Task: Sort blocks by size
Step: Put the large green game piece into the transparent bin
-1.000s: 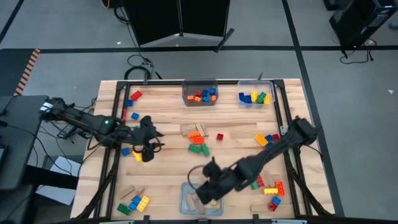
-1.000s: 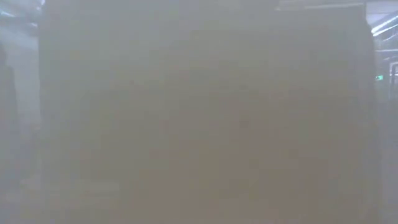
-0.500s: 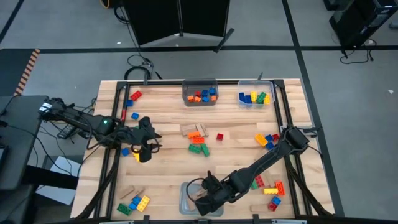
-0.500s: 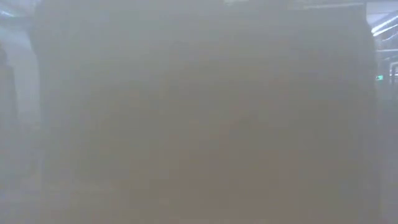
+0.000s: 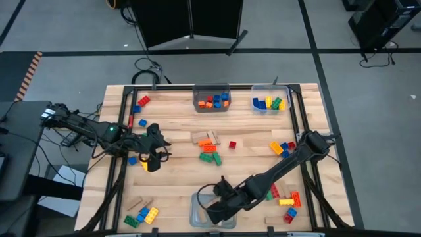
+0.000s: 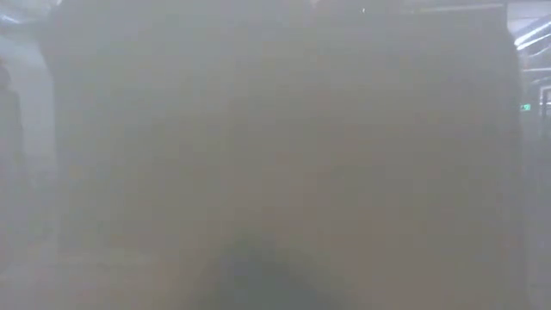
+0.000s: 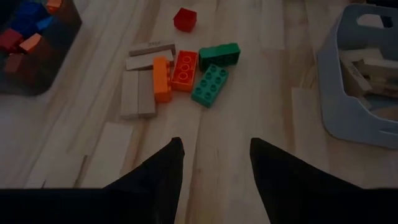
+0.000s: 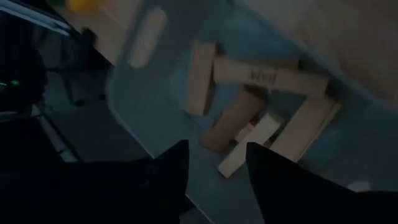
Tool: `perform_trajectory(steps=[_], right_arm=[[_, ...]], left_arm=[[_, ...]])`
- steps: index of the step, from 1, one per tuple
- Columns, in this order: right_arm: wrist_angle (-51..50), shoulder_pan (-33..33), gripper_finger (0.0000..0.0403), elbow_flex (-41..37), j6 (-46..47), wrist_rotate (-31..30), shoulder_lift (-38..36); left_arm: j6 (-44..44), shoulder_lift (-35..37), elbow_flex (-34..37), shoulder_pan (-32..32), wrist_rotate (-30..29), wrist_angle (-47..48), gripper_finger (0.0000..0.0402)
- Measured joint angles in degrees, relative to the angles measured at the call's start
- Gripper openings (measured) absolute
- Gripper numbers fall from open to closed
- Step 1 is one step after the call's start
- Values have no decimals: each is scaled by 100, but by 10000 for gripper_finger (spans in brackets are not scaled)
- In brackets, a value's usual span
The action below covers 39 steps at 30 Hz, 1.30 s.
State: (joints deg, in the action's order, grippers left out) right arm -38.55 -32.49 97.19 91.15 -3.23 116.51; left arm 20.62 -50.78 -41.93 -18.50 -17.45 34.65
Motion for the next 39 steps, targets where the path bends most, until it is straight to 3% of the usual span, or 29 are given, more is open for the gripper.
perform_trajectory(steps=[7, 17, 28, 39], right_arm=[[-839, -80, 169, 0, -569, -1110, -670], [-3026, -379, 158, -101, -474, -2514, -1846], [-2770, -616, 158, -2408, -364, -2842, -4036], [-1741, -614, 156, -4536, -835, -2797, -6258]], left_arm=[[-690, 0, 0, 0, 7, -134, 192], [-424, -434, -77, 63, 468, -555, 192], [-1255, -2299, -1089, 747, 676, -791, 192], [-2352, -4373, -2159, 1247, 1370, -803, 192]])
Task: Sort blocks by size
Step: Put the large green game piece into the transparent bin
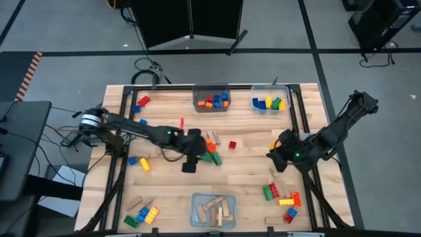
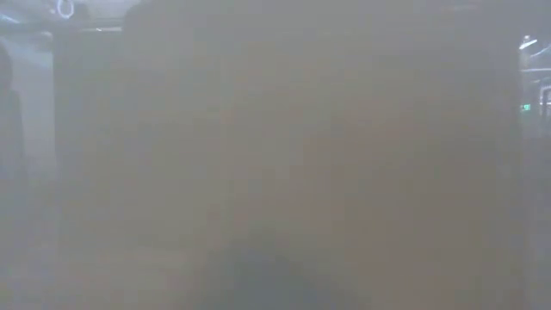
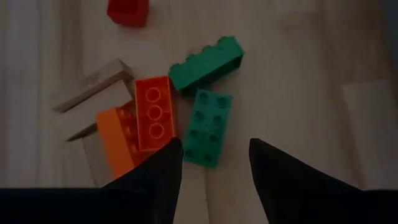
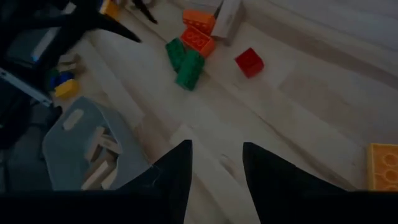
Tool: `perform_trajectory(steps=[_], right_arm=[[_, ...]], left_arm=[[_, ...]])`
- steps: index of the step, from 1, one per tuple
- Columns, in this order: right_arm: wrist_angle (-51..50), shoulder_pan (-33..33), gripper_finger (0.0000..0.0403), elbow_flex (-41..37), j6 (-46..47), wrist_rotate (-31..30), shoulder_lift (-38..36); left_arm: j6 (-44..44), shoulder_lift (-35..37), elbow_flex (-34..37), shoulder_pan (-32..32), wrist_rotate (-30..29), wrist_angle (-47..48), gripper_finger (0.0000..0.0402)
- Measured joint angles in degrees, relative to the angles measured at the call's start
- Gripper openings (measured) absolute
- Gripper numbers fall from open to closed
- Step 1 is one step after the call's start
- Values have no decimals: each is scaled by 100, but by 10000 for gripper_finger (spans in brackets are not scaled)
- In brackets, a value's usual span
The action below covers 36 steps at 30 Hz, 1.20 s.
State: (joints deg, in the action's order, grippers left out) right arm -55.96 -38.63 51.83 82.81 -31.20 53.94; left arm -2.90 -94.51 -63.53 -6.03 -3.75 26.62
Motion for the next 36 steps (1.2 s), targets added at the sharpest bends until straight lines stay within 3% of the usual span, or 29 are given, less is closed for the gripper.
perform_trajectory(steps=[12, 22, 36], right_arm=[[152, 2, 157, -642, -562, 334, -905], [148, 2, 158, -642, -948, 391, -1060], [143, 2, 158, -642, -1060, 390, -1065]], left_arm=[[11, -1303, -985, 189, 230, 4, 193], [24, -1391, -1086, 99, 383, 10, 197], [10, -1509, -1084, 101, 382, 63, 245]])
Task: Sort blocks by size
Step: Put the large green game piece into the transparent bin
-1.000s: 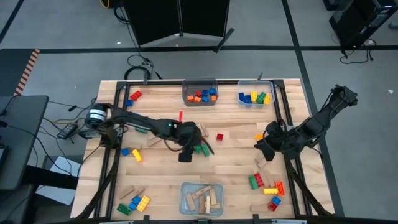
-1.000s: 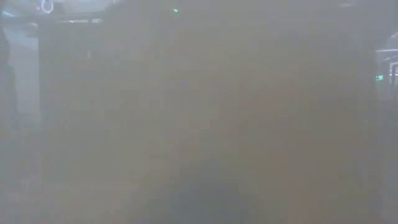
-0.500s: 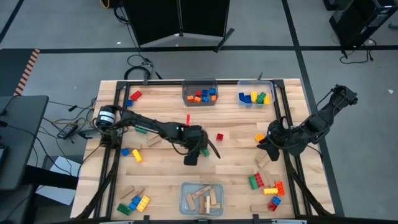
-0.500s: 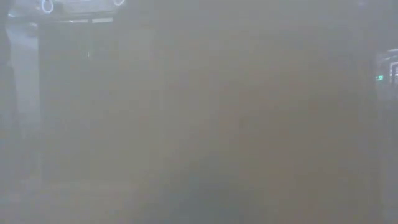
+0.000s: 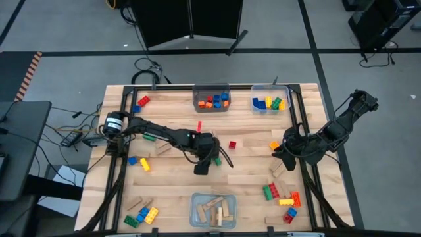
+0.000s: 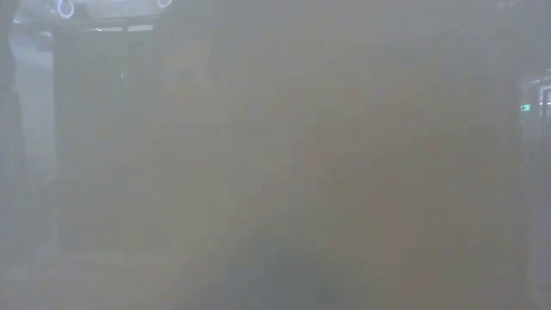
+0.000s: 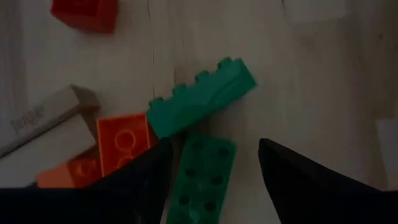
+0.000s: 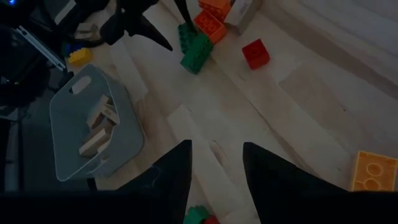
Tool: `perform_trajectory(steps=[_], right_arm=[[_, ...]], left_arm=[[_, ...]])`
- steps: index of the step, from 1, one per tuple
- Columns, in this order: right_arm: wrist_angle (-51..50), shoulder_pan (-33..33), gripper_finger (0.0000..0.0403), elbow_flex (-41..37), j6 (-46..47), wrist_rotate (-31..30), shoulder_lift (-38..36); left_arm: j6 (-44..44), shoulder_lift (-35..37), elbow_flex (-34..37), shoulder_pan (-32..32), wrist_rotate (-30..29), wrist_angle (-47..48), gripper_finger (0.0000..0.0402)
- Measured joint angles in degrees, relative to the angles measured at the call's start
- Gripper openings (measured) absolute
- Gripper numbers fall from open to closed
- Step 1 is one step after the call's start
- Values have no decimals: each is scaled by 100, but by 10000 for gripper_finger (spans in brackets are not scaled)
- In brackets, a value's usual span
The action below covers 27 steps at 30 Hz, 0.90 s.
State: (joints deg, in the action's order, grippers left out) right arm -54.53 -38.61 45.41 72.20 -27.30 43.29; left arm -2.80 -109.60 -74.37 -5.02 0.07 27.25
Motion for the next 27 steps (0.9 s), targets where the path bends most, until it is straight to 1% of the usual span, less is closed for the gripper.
perform_trajectory(steps=[7, 12, 22, 27], right_arm=[[3, 0, 157, 0, -17, -1, 2], [4, 0, 159, 0, -20, -3, 4], [47, 0, 159, 2, -42, -4, 16], [47, 0, 160, 2, -42, -4, 20]], left_arm=[[-303, -162, 2, 13, -104, 45, 244], [-452, -316, 2, 13, -537, -4, 244], [-431, -426, -24, 13, -537, 350, 243], [-213, -426, -26, 17, -451, 514, 243]])
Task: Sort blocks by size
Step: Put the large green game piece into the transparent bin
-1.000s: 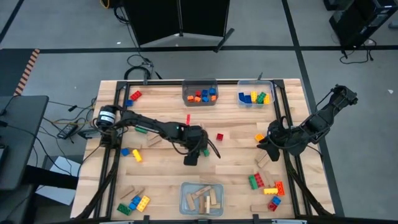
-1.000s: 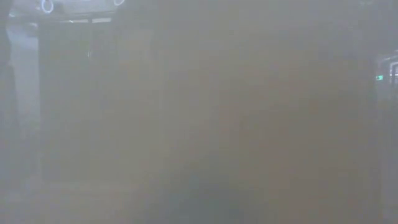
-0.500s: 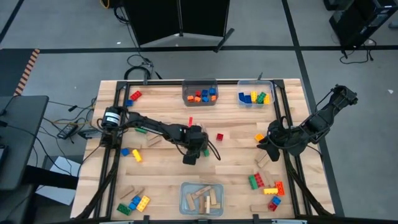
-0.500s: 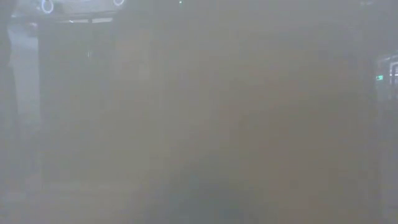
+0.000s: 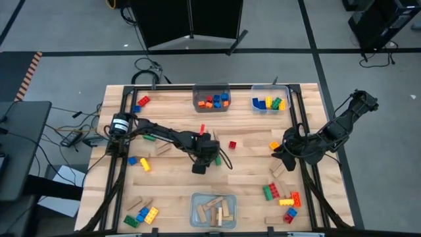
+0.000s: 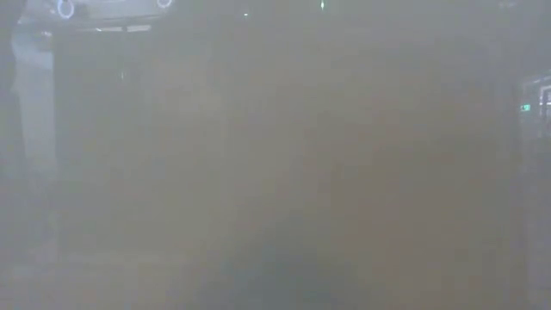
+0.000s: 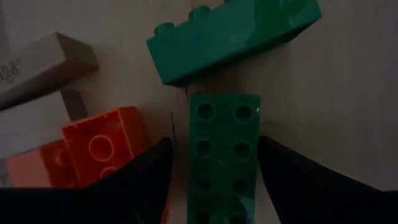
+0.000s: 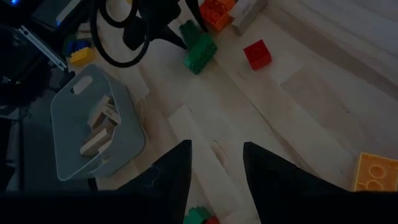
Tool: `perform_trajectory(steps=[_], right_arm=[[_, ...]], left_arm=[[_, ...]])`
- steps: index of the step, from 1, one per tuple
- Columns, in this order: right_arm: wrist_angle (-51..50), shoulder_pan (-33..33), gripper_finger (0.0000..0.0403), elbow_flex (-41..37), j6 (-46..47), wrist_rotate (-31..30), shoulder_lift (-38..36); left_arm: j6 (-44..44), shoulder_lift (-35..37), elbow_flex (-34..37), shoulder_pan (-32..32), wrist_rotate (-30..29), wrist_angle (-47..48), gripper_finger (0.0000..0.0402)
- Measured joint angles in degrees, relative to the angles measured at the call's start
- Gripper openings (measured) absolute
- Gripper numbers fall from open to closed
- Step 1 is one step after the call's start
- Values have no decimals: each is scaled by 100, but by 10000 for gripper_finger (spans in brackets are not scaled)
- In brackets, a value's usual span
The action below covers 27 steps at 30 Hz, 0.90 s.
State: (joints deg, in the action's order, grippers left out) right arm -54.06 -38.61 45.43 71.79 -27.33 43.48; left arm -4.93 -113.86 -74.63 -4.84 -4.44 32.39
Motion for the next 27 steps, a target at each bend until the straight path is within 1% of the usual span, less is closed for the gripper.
perform_trajectory(steps=[4, 7, 10, 14, 15, 19, 22, 25, 27], right_arm=[[0, 0, 160, 0, 0, 0, 0], [0, 0, 160, 0, 0, 0, 0], [0, 0, 160, 0, 0, 0, 0], [0, 0, 160, 0, -1, 0, 0], [0, 0, 160, 0, 0, 0, 0], [0, 0, 160, 0, -42, 0, 0], [0, 0, 160, 0, -94, -36, 0], [0, 0, 160, 0, -109, -300, 0], [1, 0, 160, 0, -108, -630, 0]], left_arm=[[92, -2, 2, 0, 24, 55, 239], [95, -4, 6, -2, 52, 165, 225], [116, -7, 7, -5, 90, 275, 200], [142, -7, 11, -15, 87, 291, 148], [218, -7, 11, -15, 88, 293, 144], [697, -7, 7, -15, 52, 322, 145], [1056, -25, -188, -17, -40, 531, 145], [1126, -52, -577, -15, -294, 778, 145], [1127, -41, -971, -15, -571, 783, 145]])
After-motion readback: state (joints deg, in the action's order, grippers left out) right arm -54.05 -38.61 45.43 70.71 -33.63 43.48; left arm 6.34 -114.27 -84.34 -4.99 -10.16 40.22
